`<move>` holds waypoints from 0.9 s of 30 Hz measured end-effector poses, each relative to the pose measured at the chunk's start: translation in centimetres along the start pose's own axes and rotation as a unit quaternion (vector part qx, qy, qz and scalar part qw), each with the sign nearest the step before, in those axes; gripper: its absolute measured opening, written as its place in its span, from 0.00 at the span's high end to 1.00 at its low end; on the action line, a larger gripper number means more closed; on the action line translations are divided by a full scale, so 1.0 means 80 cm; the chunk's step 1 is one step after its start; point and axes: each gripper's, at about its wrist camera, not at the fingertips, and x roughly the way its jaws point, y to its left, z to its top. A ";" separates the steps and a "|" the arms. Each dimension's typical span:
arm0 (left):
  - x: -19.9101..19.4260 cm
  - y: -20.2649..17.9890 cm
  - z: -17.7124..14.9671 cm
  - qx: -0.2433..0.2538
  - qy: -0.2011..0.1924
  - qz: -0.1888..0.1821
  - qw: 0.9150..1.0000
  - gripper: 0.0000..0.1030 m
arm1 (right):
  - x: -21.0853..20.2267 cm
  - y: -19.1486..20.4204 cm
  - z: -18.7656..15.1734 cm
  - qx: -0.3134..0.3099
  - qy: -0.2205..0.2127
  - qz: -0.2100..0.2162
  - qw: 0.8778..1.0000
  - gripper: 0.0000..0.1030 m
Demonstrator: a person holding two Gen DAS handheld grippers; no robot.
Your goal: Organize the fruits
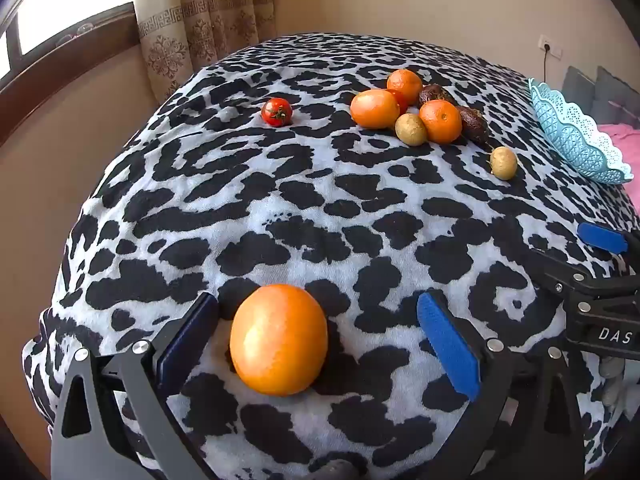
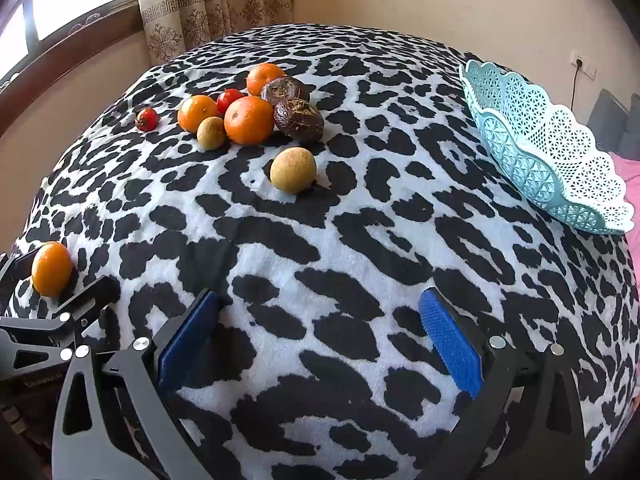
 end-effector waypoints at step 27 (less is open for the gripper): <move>-0.001 0.000 0.000 0.002 -0.005 0.003 1.000 0.05 | 0.000 0.001 0.002 0.001 0.000 0.001 1.000 0.02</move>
